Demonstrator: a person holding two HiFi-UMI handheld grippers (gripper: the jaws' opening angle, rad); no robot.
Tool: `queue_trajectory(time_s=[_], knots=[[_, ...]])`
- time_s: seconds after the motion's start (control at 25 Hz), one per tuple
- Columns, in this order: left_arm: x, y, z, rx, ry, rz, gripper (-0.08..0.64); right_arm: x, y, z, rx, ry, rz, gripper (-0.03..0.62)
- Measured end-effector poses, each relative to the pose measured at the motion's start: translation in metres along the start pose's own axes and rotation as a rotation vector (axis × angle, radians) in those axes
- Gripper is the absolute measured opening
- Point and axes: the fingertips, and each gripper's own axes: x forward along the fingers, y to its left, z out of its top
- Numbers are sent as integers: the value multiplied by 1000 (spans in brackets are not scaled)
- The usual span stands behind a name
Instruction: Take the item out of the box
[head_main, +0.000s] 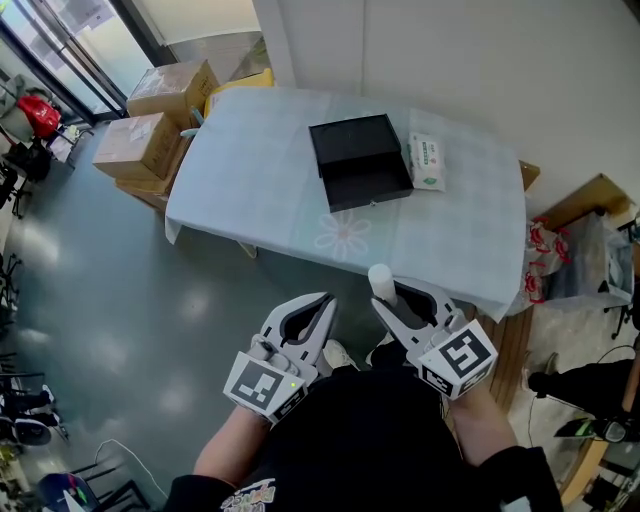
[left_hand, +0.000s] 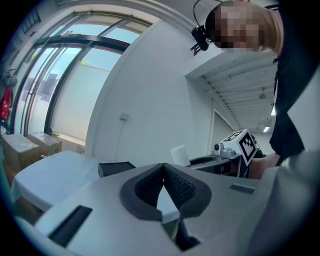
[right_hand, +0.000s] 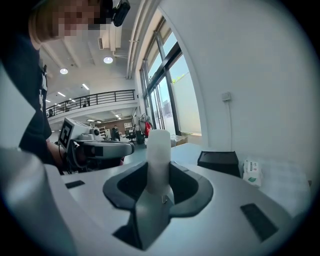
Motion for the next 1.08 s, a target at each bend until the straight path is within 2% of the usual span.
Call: queue_trajectory(time_s=[0.2, 1.08], knots=[[-2, 2, 0, -29, 4, 5, 8, 6, 2, -1, -2, 12, 12, 135], [6, 15, -1, -53, 9, 10, 8, 20, -8, -2, 6, 37, 26, 135]])
